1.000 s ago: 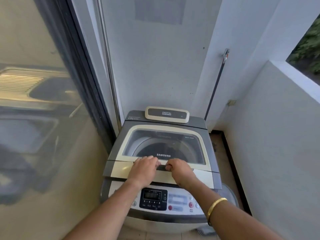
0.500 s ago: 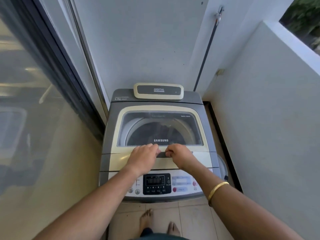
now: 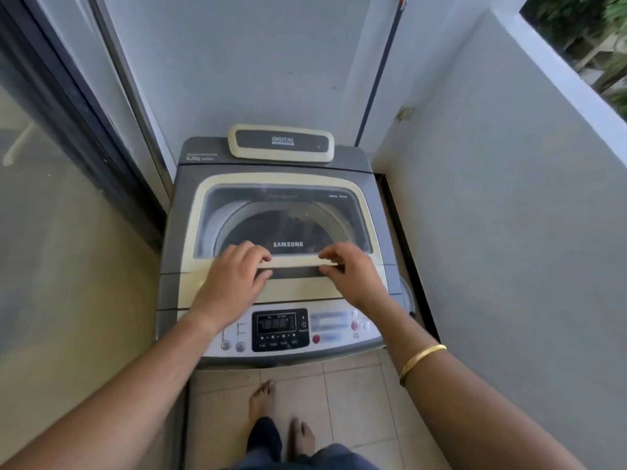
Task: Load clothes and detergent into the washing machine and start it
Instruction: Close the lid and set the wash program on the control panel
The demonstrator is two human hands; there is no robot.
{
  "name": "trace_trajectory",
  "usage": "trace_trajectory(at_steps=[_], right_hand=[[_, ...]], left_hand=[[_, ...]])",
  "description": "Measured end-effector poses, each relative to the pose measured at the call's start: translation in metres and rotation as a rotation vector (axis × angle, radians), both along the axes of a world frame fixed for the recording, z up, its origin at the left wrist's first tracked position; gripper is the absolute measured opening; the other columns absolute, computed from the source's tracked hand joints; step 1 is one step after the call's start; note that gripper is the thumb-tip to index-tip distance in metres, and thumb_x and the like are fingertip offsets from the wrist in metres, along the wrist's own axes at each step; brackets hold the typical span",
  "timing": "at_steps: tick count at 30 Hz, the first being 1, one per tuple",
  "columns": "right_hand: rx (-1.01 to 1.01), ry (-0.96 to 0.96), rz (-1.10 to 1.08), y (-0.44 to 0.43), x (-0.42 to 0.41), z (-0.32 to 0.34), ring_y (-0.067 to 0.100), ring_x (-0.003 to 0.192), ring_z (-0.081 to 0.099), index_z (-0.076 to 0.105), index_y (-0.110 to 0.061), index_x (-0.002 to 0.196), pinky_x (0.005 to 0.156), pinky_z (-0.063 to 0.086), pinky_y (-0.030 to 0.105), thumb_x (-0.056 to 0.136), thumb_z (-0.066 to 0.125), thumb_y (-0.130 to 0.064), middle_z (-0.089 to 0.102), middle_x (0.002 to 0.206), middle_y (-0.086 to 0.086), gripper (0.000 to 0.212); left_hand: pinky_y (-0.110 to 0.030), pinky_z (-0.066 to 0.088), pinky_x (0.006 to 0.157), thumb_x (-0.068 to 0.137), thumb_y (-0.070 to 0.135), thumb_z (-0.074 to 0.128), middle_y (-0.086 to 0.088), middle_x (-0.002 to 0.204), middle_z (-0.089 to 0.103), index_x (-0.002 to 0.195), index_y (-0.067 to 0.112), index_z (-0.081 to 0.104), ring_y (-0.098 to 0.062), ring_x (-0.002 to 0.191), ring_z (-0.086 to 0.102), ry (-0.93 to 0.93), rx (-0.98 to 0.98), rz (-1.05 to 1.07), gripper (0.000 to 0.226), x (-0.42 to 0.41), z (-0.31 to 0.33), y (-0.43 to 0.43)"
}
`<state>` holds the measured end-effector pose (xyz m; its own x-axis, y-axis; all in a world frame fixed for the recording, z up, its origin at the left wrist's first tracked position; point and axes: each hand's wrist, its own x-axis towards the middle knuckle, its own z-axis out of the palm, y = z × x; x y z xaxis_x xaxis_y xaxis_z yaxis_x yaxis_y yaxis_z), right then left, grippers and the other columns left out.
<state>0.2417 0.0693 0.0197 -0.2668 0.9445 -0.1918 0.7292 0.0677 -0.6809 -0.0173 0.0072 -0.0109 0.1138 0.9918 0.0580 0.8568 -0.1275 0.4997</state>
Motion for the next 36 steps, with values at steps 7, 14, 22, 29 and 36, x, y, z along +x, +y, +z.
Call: trace_trajectory(at_steps=[7, 14, 22, 29, 36], right_hand=[[0.177, -0.034, -0.137, -0.043, 0.071, -0.039, 0.010, 0.108, 0.064, 0.071, -0.030, 0.115, 0.093, 0.057, 0.027, 0.102, 0.065, -0.011, 0.063, 0.120, -0.014, 0.023], [0.382, -0.060, -0.119, -0.105, 0.114, -0.082, 0.018, 0.108, 0.061, 0.074, -0.017, 0.113, 0.090, 0.059, 0.034, 0.099, 0.066, -0.001, 0.063, 0.118, -0.011, 0.022], [0.631, -0.025, -0.092, -0.118, 0.119, -0.116, 0.013, 0.116, 0.058, 0.080, -0.006, 0.111, 0.093, 0.057, 0.043, 0.098, 0.068, 0.006, 0.072, 0.124, 0.007, 0.022], [0.739, 0.032, -0.137, -0.121, 0.113, -0.136, -0.004, 0.125, 0.051, 0.080, -0.001, 0.107, 0.092, 0.055, 0.051, 0.098, 0.062, 0.013, 0.073, 0.121, 0.011, 0.024], [0.798, -0.029, -0.226, -0.126, 0.104, -0.146, 0.027, 0.117, 0.062, 0.082, -0.002, 0.104, 0.099, 0.052, 0.036, 0.102, 0.059, 0.009, 0.072, 0.125, 0.014, 0.025]], left_hand=[[-0.051, 0.051, 0.105, 0.101, 0.023, 0.079, -0.010, 0.123, 0.068, 0.124, 0.009, 0.071, -0.035, 0.116, 0.064, 0.157, 0.258, 0.159, 0.028, -0.019, -0.029, -0.044], [-0.052, 0.051, 0.095, 0.109, 0.020, 0.059, -0.016, 0.112, 0.072, 0.113, 0.002, 0.072, -0.041, 0.102, 0.067, 0.188, 0.381, 0.226, 0.022, -0.012, -0.066, -0.076], [-0.052, 0.048, 0.089, 0.107, 0.012, 0.065, -0.021, 0.108, 0.070, 0.108, 0.001, 0.070, -0.041, 0.098, 0.058, 0.152, 0.425, 0.319, 0.012, -0.007, -0.068, -0.076], [-0.054, 0.051, 0.091, 0.108, 0.009, 0.065, 0.020, 0.108, 0.056, 0.108, -0.001, 0.069, -0.043, 0.102, 0.059, 0.094, 0.488, 0.295, 0.011, -0.004, -0.065, -0.079], [-0.061, 0.057, 0.093, 0.114, 0.021, 0.059, 0.028, 0.110, 0.046, 0.116, -0.001, 0.066, -0.043, 0.109, 0.060, -0.033, 0.448, 0.331, 0.024, -0.008, -0.075, -0.081]])
